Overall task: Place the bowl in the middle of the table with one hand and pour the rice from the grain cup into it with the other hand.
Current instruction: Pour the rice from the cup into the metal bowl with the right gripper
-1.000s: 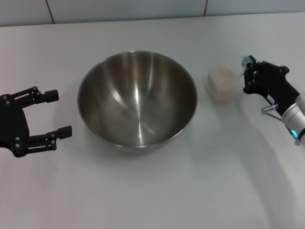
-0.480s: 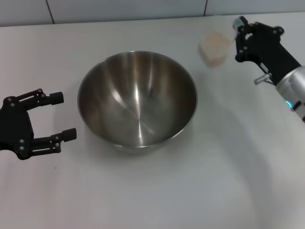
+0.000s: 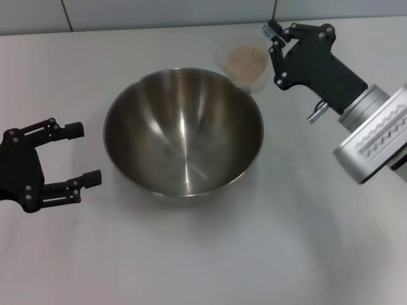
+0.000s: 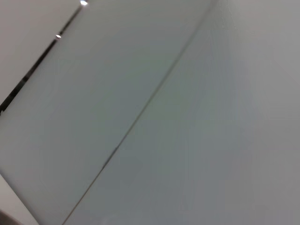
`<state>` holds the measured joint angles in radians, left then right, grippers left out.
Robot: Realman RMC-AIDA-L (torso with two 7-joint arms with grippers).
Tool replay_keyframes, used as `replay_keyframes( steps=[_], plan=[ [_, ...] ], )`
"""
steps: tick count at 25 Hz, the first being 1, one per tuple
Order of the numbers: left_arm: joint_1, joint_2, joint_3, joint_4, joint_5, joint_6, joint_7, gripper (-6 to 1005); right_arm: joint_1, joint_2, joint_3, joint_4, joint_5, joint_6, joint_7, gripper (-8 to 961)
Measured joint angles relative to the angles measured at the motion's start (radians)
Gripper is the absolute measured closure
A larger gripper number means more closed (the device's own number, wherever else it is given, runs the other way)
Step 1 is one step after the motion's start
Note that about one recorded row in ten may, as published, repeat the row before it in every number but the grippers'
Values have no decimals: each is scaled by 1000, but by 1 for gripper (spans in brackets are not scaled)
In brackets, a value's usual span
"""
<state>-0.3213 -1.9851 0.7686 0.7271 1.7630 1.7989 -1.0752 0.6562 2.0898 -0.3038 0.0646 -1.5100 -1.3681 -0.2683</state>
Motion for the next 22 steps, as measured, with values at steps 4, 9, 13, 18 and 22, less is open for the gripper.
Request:
replay_keyframes(
  steps=[4,9,13,18,22],
  plan=[
    [1,0,0,0,-2,-2,0,164,-4,0,1,26,-2,-46,-184,918],
    [-1,1,0,0,-3,-2,0,164,-11,0,-1,47,-4,-126,-386,915],
    [-3,1,-3,0,-3,-2,0,164,-12,0,-2,64,-32,-144,-542,913],
    [-4,2,-13,7,-4,1,0,164,-4,-1,-7,68,-62,-129,-656,911],
    [-3,1,-13,11,-5,1,0,164,4,-1,-8,67,-66,-105,-737,909]
  ],
)
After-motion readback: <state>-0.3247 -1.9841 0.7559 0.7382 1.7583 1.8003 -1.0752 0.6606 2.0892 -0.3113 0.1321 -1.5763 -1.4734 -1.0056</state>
